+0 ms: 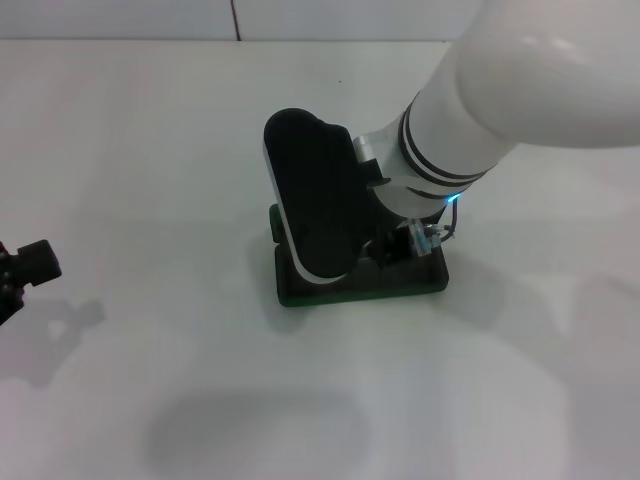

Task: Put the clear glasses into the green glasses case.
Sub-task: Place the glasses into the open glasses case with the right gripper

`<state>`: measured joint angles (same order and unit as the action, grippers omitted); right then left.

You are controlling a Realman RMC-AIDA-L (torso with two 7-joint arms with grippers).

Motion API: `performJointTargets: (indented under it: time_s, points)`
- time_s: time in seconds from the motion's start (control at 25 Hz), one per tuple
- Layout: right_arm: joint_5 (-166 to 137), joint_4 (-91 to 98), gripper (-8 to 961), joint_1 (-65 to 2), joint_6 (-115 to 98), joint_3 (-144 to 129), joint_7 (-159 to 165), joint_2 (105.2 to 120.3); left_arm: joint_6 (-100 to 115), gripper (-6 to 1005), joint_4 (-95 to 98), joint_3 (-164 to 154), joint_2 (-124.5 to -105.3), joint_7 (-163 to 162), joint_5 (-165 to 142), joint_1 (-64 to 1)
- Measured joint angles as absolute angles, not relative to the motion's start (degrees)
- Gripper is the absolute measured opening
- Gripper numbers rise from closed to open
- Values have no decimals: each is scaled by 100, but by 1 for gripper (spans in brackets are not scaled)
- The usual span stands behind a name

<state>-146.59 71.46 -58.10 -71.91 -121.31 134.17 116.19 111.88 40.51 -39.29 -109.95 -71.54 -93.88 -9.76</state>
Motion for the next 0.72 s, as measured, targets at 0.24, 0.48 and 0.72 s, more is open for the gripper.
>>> performJointTargets:
  time_s: [0.24,0.48,0.72]
  points:
    - [-14659,7145,110,-5812,-7204,-12162,13407,11619,11188,52,4051,-3929,-10995,-7154,-9383,-975]
    - [-14649,7188,113,-5778,-7209,-12197,13407,11619,11196,52,4051,-3772,-11001,-7154,-9390,-976]
    - [-14618,7195,118,-5780,-7201,-12197,13406,11619,11206,52,4051,-3770,-11004,-7154,-9404,-970]
